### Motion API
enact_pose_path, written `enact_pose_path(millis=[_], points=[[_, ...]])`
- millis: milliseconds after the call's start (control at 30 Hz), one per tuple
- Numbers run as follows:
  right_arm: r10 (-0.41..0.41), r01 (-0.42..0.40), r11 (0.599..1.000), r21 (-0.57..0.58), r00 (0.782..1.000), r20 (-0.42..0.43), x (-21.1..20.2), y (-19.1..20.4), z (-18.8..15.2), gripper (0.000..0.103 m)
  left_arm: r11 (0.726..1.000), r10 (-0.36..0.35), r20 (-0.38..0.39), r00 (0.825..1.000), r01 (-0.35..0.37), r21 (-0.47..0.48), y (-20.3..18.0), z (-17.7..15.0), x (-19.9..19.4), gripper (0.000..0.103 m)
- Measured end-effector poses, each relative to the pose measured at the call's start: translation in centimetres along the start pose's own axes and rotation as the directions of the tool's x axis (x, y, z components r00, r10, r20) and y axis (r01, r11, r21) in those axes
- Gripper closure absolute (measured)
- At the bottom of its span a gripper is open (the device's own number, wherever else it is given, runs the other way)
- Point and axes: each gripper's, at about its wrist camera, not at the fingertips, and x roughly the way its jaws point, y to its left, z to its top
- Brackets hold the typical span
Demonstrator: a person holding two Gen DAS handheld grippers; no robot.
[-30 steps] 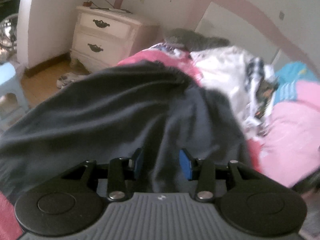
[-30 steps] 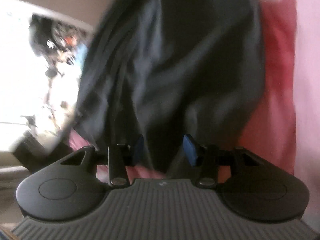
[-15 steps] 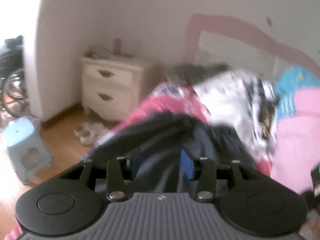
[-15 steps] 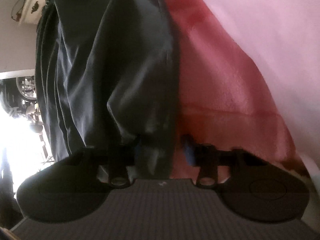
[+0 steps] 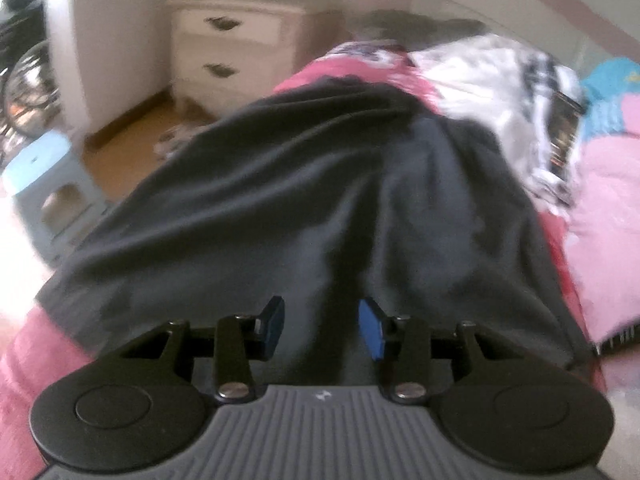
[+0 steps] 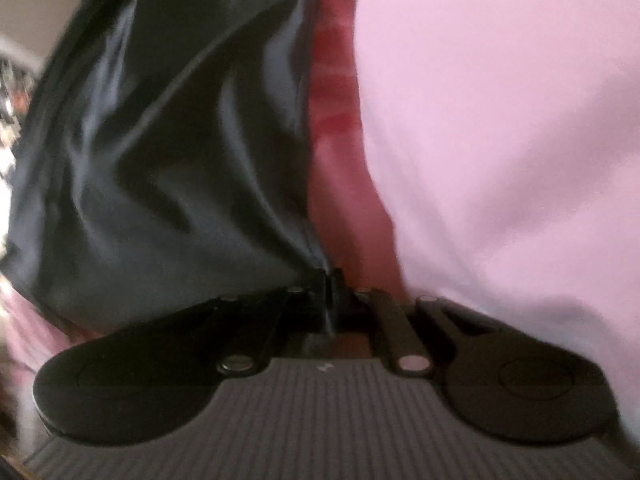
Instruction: Fold clothes
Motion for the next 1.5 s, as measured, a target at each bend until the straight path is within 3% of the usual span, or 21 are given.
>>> enact_pose_path(millis=[133, 200, 300, 400, 467, 533, 600, 667, 833, 1000, 1133, 1167, 1267, 1333, 1400, 1467, 1500], points=[[-0.083, 0.084, 0.991, -0.105, 0.996, 0.013, -0.1, 1.7, -1.0, 0.102, 0.993, 0.094, 0.020, 0.995, -0.093, -0.070, 2.5, 0.7, -0.4, 0.061], [-0.106, 0.109, 0.986, -0.124, 0.994, 0.036, -1.0, 2.6, -1.4, 0.098, 0.990, 0.110, 0.045, 0.993, -0.105, -0.092, 3.5, 1.1, -1.1, 0.061], [-0.119, 0.147, 0.974, -0.174, 0.979, 0.164, -4.7, 4.2, -2.6, 0.091, 0.991, 0.065, 0.075, 0.995, -0.056, -0.120, 4.1, 1.5, -1.9, 0.061], [-0.013, 0.111, 0.952, -0.287, 0.946, 0.322, -9.1, 6.1, -4.1, 0.076, 0.987, -0.020, 0.086, 0.996, 0.034, -0.158, 4.3, 1.5, -2.2, 0.061], [0.113, 0.050, 0.904, -0.425, 0.930, 0.350, -10.6, 8.7, -4.9, 0.074, 0.971, -0.091, 0.088, 0.992, 0.108, -0.212, 4.6, 1.2, -2.2, 0.061], [0.228, -0.022, 0.812, -0.584, 0.932, 0.283, -10.1, 12.1, -6.3, 0.068, 0.957, -0.164, 0.061, 0.985, 0.173, -0.234, 4.5, 1.0, -1.5, 0.061], [0.293, -0.070, 0.704, -0.707, 0.935, 0.199, -9.1, 15.1, -7.5, 0.059, 0.950, -0.240, -0.007, 0.971, 0.233, -0.210, 3.9, 0.6, -0.3, 0.061], [0.309, -0.089, 0.636, -0.766, 0.940, 0.147, -7.6, 17.9, -8.1, 0.059, 0.946, -0.290, -0.084, 0.953, 0.272, -0.173, 3.1, 0.3, 1.0, 0.063], [0.293, -0.079, 0.583, -0.808, 0.949, 0.118, -3.4, 21.7, -9.0, 0.059, 0.942, -0.333, -0.200, 0.921, 0.315, -0.117, 2.2, -0.7, 2.8, 0.069], [0.264, -0.071, 0.587, -0.807, 0.958, 0.108, -1.2, 22.6, -8.4, 0.054, 0.926, -0.376, -0.294, 0.879, 0.365, -0.093, 1.8, -2.0, 3.9, 0.072], [0.226, -0.049, 0.588, -0.807, 0.968, 0.105, 0.6, 22.9, -8.8, 0.054, 0.918, -0.394, -0.332, 0.857, 0.385, -0.095, 1.6, -2.9, 4.0, 0.079], [0.223, -0.040, 0.592, -0.805, 0.968, 0.116, 0.9, 22.9, -8.9, 0.056, 0.920, -0.389, -0.336, 0.857, 0.381, -0.093, 1.6, -3.1, 3.9, 0.081], [0.206, -0.015, 0.643, -0.766, 0.966, 0.154, 0.8, 22.2, -8.3, 0.096, 0.931, -0.360, -0.345, 0.867, 0.358, -0.072, 1.5, -3.5, 3.6, 0.082], [0.229, -0.068, 0.722, -0.688, 0.962, 0.145, 0.3, 20.6, -6.8, 0.099, 0.941, -0.323, -0.351, 0.879, 0.337, -0.022, 1.2, -3.7, 3.0, 0.082], [0.304, -0.190, 0.810, -0.555, 0.945, 0.121, -0.6, 18.1, -4.8, 0.099, 0.945, -0.269, -0.358, 0.894, 0.317, 0.082, 0.4, -3.8, 2.3, 0.082], [0.397, -0.326, 0.858, -0.398, 0.912, 0.107, -1.5, 15.3, -2.8, 0.099, 0.921, -0.210, -0.366, 0.907, 0.309, 0.238, -1.1, -4.1, 1.3, 0.082], [0.449, -0.398, 0.859, -0.322, 0.888, 0.100, -1.7, 13.8, -2.0, 0.099, 0.891, -0.174, -0.377, 0.910, 0.308, 0.333, -2.1, -4.6, 0.9, 0.080]])
